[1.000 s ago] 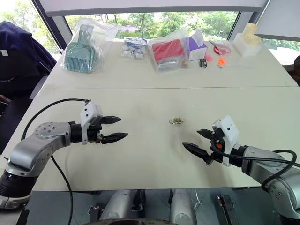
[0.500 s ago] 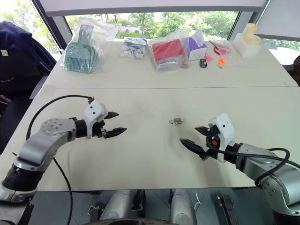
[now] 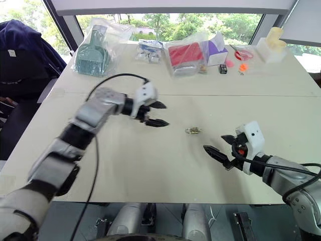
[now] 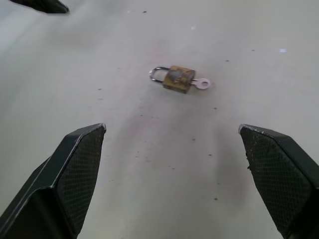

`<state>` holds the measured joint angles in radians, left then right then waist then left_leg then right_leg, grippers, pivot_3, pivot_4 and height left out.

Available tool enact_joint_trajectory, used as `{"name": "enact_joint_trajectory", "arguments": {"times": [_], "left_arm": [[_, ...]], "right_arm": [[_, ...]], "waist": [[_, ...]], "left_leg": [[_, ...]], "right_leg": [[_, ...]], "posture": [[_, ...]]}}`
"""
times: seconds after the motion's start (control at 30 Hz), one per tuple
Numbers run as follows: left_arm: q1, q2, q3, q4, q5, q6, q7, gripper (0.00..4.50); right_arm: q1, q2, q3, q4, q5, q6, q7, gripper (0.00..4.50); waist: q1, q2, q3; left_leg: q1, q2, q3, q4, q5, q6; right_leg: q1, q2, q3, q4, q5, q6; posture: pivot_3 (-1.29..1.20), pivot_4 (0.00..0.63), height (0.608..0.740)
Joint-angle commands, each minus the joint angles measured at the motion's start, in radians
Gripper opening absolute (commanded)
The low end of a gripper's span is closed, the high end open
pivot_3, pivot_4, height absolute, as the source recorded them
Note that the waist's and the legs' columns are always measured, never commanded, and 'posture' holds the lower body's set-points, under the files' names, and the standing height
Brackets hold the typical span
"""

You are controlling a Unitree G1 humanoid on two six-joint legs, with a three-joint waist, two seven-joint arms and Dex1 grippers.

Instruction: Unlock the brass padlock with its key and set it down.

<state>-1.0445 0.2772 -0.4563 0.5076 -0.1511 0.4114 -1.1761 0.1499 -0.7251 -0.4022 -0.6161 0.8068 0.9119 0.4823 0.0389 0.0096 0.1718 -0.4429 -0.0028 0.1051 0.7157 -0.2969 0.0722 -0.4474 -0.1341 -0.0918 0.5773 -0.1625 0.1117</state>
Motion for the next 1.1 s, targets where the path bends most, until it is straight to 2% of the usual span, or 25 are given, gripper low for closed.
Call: {"name": "enact_joint_trajectory", "arguments": {"times": [0.03, 0.23, 0.5, 0.63, 0.8, 0.83, 1.0, 1.1], "left_arm": [[-0.089, -0.115, -0.027, 0.258, 0.089, -0.125, 0.025, 3.81], [-0.174, -0.285, -0.011, 0.550, 0.179, -0.243, 0.103, 3.81], [-0.175, -0.385, 0.019, 0.680, 0.263, -0.297, 0.211, 3.81], [-0.145, -0.378, -0.018, 0.677, 0.325, -0.301, 0.165, 2.78], [-0.109, -0.343, -0.048, 0.644, 0.389, -0.307, 0.156, 0.99], [-0.101, -0.336, -0.049, 0.632, 0.393, -0.303, 0.146, 0.79], [-0.070, -0.300, -0.007, 0.552, 0.374, -0.344, 0.159, 0.79], [-0.048, -0.249, 0.076, 0.411, 0.292, -0.435, 0.131, 0.79]], "right_arm": [[0.026, 0.029, -0.025, -0.069, -0.004, -0.021, -0.045, 4.43], [0.050, 0.088, -0.017, -0.123, -0.007, -0.032, -0.114, 4.43], [0.038, 0.118, -0.003, -0.129, -0.020, -0.054, -0.149, 4.43], [0.030, 0.112, -0.004, -0.121, -0.023, -0.057, -0.151, 4.50], [0.011, 0.103, 0.002, -0.106, -0.025, -0.057, -0.147, 4.50], [0.005, 0.101, 0.005, -0.102, -0.026, -0.057, -0.146, 4.50], [-0.046, 0.119, 0.022, -0.075, 0.000, -0.045, -0.146, 4.50], [-0.127, 0.198, -0.032, -0.012, 0.127, -0.003, -0.239, 4.50]], "waist": [[0.000, -0.001, 0.000], [0.001, -0.001, 0.000], [0.003, -0.001, 0.000], [0.003, -0.002, 0.000], [0.001, -0.002, -0.001], [0.001, -0.003, -0.001], [-0.006, -0.003, -0.002], [-0.015, -0.003, -0.002]], "left_leg": [[0.000, 0.000, 0.000, 0.000, 0.000, 0.000], [0.000, 0.001, -0.001, 0.000, 0.000, 0.000], [0.000, 0.000, -0.001, 0.001, 0.000, 0.001], [0.000, 0.000, -0.001, 0.001, 0.000, 0.001], [0.002, 0.001, -0.001, 0.001, -0.001, 0.001], [0.002, 0.001, -0.001, 0.001, -0.001, 0.001], [0.003, 0.002, -0.002, 0.000, -0.001, 0.001], [0.003, 0.002, -0.002, 0.000, -0.001, 0.001]], "right_leg": [[0.000, 0.000, 0.000, 0.000, 0.000, 0.000], [-0.001, 0.000, 0.000, 0.001, 0.000, 0.000], [0.000, -0.001, 0.000, 0.000, 0.000, 0.000], [0.001, -0.001, 0.000, 0.000, 0.000, 0.000], [0.002, -0.001, 0.000, 0.000, 0.000, 0.000], [0.002, -0.001, 0.000, 0.000, 0.000, 0.000], [0.002, 0.000, 0.000, 0.000, 0.000, 0.000], [0.002, 0.000, 0.000, 0.001, 0.000, 0.000]], "posture": [[0.00, 0.150, 0.735], [0.00, 0.150, 0.735], [0.00, 0.150, 0.735], [0.00, 0.150, 0.735], [0.00, 0.150, 0.735], [0.00, 0.150, 0.735], [0.00, 0.150, 0.735], [0.00, 0.150, 0.735]]}}
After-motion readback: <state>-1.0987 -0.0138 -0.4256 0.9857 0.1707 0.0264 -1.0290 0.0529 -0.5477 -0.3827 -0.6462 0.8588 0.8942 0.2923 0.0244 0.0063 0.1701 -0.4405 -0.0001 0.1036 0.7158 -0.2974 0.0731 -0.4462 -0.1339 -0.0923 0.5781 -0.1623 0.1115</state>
